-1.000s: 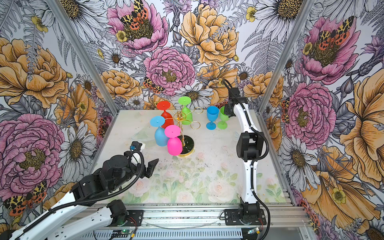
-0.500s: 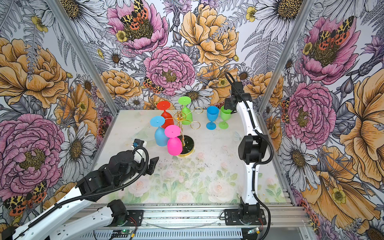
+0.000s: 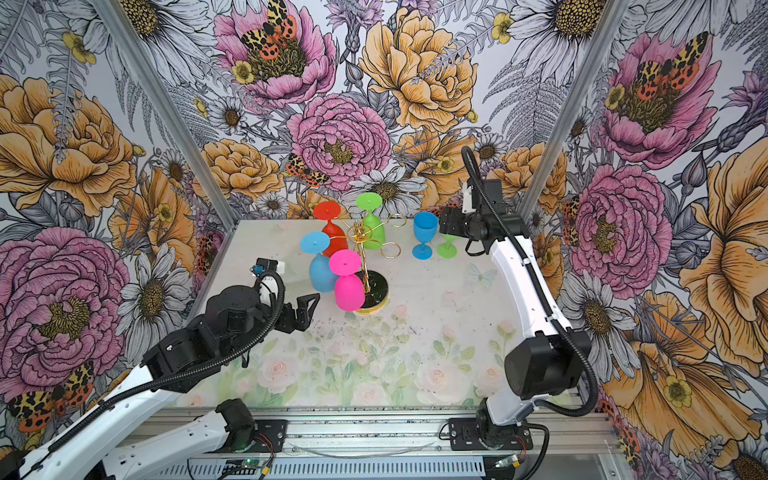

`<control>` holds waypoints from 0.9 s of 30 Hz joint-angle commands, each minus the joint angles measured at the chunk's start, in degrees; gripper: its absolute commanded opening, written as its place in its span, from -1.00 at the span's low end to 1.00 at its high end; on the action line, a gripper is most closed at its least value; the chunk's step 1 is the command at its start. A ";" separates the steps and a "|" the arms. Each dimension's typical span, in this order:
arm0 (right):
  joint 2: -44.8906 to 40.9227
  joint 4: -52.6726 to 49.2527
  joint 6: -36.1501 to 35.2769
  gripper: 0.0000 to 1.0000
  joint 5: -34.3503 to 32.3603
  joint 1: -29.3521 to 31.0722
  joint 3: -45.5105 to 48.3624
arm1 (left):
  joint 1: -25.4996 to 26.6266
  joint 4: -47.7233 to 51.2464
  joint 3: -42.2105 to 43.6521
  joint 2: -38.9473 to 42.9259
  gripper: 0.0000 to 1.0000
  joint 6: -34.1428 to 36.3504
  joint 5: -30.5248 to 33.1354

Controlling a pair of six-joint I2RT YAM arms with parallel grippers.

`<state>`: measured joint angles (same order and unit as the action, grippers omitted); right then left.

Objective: Take the wine glass off the wine glass rack

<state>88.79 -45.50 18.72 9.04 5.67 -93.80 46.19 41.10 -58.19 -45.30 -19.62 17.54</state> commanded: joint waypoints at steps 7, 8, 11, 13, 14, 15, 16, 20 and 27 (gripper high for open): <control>-19.81 12.05 2.25 0.59 9.29 0.40 26.61 | -0.85 -7.20 -5.11 -4.32 0.83 -10.91 -5.15; -21.55 12.54 2.30 0.59 9.77 0.39 28.67 | -0.91 -7.55 -5.46 -5.01 0.82 -11.62 -5.15; -26.53 13.73 2.62 0.58 11.30 0.48 34.23 | -1.02 -8.76 -6.51 -7.30 0.77 -14.90 -5.15; -29.13 14.76 3.16 0.58 12.12 0.47 36.98 | -1.11 -9.66 -6.97 -8.66 0.70 -18.00 -5.15; -29.93 15.18 3.45 0.58 12.61 0.44 37.88 | -1.15 -10.08 -7.03 -9.12 0.69 -19.14 -5.15; -30.65 15.56 3.83 0.57 13.23 0.48 38.73 | -1.24 -10.52 -7.08 -9.53 0.68 -20.32 -6.69; -31.31 15.82 4.12 0.57 13.82 0.48 39.34 | -1.42 -11.02 -7.01 -9.91 0.68 -21.37 -7.22; -32.70 16.48 4.31 0.57 14.46 0.74 40.78 | -3.35 -12.91 -6.49 -11.15 0.57 -25.70 -10.24; -33.50 17.36 4.72 0.55 14.76 0.97 42.10 | -6.96 -14.87 -6.02 -13.14 0.37 -31.21 -16.48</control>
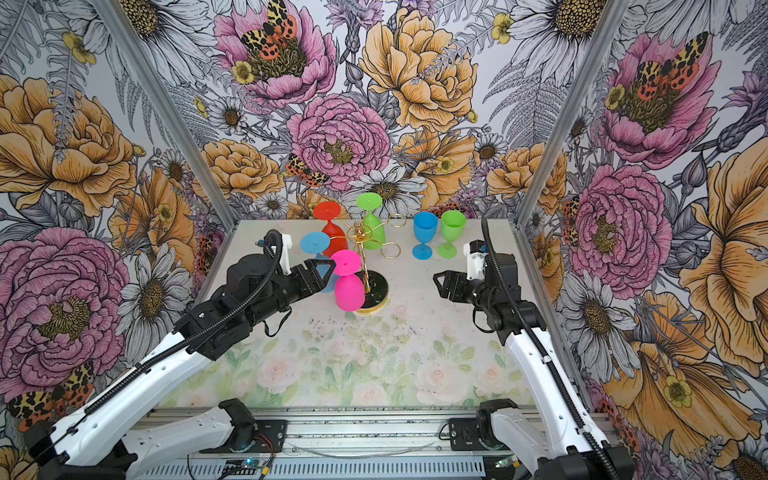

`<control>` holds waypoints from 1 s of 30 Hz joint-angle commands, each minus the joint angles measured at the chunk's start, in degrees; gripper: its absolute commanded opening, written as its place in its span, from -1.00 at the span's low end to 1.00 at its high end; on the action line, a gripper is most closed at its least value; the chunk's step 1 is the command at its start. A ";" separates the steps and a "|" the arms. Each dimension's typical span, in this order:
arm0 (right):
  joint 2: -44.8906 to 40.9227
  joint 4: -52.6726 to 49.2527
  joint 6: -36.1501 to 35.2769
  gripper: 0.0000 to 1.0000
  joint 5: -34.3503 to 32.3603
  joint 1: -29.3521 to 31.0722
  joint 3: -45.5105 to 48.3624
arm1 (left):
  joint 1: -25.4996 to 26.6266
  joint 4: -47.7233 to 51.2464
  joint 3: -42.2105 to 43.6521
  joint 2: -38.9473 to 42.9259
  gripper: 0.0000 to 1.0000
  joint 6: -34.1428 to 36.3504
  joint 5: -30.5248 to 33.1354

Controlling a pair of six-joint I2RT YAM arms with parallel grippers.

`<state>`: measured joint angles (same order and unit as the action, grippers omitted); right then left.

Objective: Take the wine glass off the wine glass rack

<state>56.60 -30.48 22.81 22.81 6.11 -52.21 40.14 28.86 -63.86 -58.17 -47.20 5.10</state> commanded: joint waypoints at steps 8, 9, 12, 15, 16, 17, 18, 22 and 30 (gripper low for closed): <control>-2.29 3.06 1.16 0.55 0.86 0.71 2.42 | -3.75 -6.25 1.87 -0.72 0.17 -7.44 -9.04; -2.49 3.12 1.25 0.54 0.88 0.75 2.50 | -3.92 -6.27 1.95 -0.87 0.15 -7.63 -9.43; -2.85 3.30 1.36 0.54 0.81 0.72 2.89 | -4.19 -6.28 2.06 -1.31 0.13 -7.82 -10.25; -2.93 3.41 1.49 0.54 0.70 0.72 3.07 | -4.30 -6.31 2.07 -1.92 0.08 -8.16 -11.18; -2.94 3.54 1.65 0.54 0.66 0.74 3.16 | -4.37 -6.29 2.03 -2.11 0.08 -8.26 -11.41; -2.98 3.67 1.78 0.53 0.66 0.79 3.18 | -4.46 -6.36 1.99 -2.44 0.07 -8.39 -11.76; -2.98 3.81 1.88 0.53 0.67 0.81 3.25 | -4.50 -6.45 1.92 -2.71 0.06 -8.52 -12.25; -3.00 4.15 2.22 0.53 0.73 0.82 3.38 | -4.80 -7.20 1.96 -3.45 0.01 -9.12 -13.78; -3.60 4.54 2.58 0.52 0.64 0.89 4.07 | -5.34 -7.43 1.98 -4.32 -0.16 -9.31 -15.54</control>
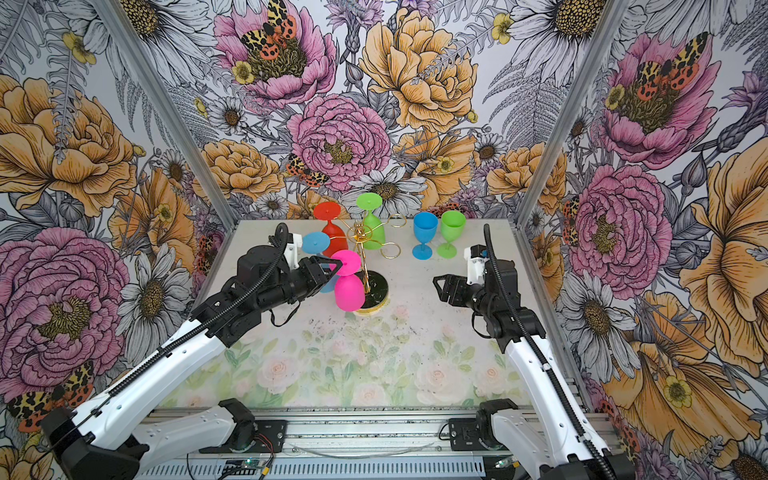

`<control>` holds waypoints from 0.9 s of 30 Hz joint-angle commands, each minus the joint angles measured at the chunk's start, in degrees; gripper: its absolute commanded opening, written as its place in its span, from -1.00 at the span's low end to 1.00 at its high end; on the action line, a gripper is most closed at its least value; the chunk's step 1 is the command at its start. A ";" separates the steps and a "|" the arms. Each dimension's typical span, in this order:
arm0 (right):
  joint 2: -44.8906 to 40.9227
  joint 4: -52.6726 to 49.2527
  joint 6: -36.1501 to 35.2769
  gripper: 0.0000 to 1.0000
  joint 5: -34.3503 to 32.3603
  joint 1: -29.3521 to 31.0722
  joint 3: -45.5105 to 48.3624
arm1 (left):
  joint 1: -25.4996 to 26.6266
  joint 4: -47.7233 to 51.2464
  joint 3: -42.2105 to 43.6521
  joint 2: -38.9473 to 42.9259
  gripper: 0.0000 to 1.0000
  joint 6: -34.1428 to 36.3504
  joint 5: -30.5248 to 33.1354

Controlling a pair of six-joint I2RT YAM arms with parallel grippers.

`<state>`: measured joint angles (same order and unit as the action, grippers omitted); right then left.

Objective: Take the wine glass off the wine glass rack

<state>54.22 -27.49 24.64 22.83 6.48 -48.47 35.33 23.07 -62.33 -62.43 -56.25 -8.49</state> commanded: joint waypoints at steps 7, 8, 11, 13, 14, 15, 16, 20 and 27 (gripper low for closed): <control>-1.35 1.73 1.06 0.51 0.48 0.57 0.62 | -1.13 -2.33 1.19 -0.08 -0.29 -0.58 -2.42; -1.37 1.81 1.11 0.51 0.47 0.64 0.61 | -1.13 -2.36 1.28 -0.10 -0.31 -0.69 -2.57; -1.40 2.06 1.39 0.51 0.51 0.64 0.48 | -1.45 -2.50 1.66 0.01 -0.37 -0.86 -2.85; -1.41 2.22 1.56 0.51 0.48 0.64 0.48 | -1.60 -2.79 1.98 0.18 -0.41 -0.99 -2.97; -1.42 2.34 1.62 0.50 0.52 0.65 0.50 | -1.64 -3.00 2.13 0.28 -0.42 -1.15 -3.03; -1.47 2.34 1.64 0.50 0.52 0.70 0.57 | -1.90 -3.29 2.27 0.31 -0.44 -1.37 -3.22; -1.48 2.32 1.71 0.50 0.51 0.73 0.68 | -2.06 -3.53 2.52 0.33 -0.46 -1.63 -3.63; -1.62 2.44 1.82 0.49 0.47 0.73 0.94 | -2.89 -4.34 2.83 0.43 -0.54 -2.35 -4.91; -1.82 2.51 2.03 0.49 0.48 0.82 0.92 | -3.21 -4.63 3.26 0.84 -0.69 -2.81 -5.39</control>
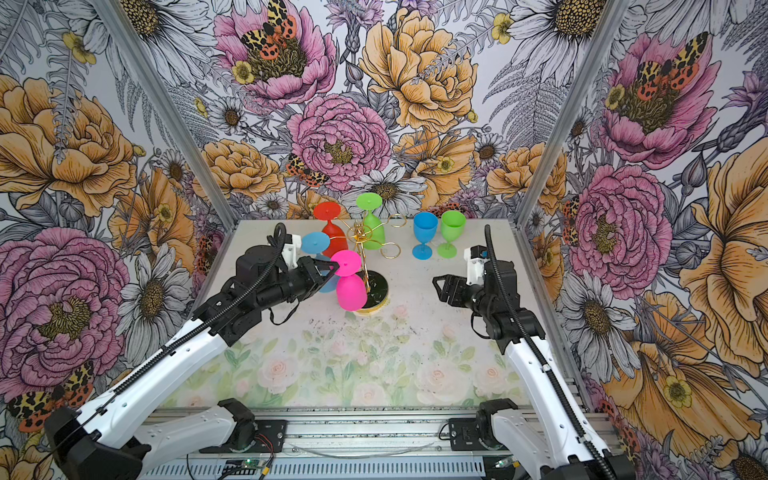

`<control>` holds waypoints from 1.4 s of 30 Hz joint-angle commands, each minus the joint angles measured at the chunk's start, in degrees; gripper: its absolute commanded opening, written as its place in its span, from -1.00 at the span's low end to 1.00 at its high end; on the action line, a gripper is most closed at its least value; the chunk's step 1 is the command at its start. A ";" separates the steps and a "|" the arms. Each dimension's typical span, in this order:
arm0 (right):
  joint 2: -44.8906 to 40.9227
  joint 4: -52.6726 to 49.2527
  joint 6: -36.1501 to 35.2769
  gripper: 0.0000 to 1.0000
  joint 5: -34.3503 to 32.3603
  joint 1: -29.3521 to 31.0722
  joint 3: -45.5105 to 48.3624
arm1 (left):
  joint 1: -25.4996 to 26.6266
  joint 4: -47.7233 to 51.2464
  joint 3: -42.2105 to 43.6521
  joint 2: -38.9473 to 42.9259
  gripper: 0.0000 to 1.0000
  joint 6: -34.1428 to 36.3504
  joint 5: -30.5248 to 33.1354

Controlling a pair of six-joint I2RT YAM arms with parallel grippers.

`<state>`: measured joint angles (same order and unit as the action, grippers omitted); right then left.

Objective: Take the wine glass off the wine glass rack

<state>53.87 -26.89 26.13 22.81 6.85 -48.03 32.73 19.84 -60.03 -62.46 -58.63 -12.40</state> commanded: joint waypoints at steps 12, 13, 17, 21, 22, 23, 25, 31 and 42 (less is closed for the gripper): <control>-1.51 2.01 0.68 0.49 0.52 0.49 0.59 | -1.17 -1.90 1.41 1.90 -0.90 -0.95 -1.62; -1.48 1.96 0.68 0.49 0.55 0.53 0.58 | -1.16 -1.91 1.41 1.91 -0.90 -1.04 -1.64; -1.40 2.06 0.57 0.49 0.65 0.53 0.50 | -1.15 -2.20 1.50 1.90 -0.93 -1.25 -2.00; -1.25 2.09 0.54 0.49 0.61 0.52 0.42 | -1.34 -4.36 2.19 2.25 -0.97 -2.45 -2.70; -1.30 2.10 0.50 0.49 0.60 0.53 0.39 | -1.44 -4.72 2.33 2.30 -1.00 -2.78 -2.96; -1.22 2.05 0.50 0.49 0.58 0.53 0.42 | -1.66 -4.96 2.33 2.30 -1.00 -3.12 -3.14; -1.10 2.19 0.46 0.49 0.63 0.57 0.40 | -1.80 -5.14 2.29 2.36 -1.00 -3.47 -3.12; -0.64 2.59 0.59 0.49 0.73 0.60 0.67 | -2.05 -6.17 2.30 2.34 -1.00 -4.56 -2.37; -0.62 3.25 0.90 0.49 0.95 0.79 0.92 | -2.88 -10.68 4.11 2.78 -1.00 -9.28 -4.64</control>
<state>53.54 -25.85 26.55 22.83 7.22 -47.66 30.81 12.97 -57.28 -60.93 -65.60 -15.16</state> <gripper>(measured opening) 0.745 0.057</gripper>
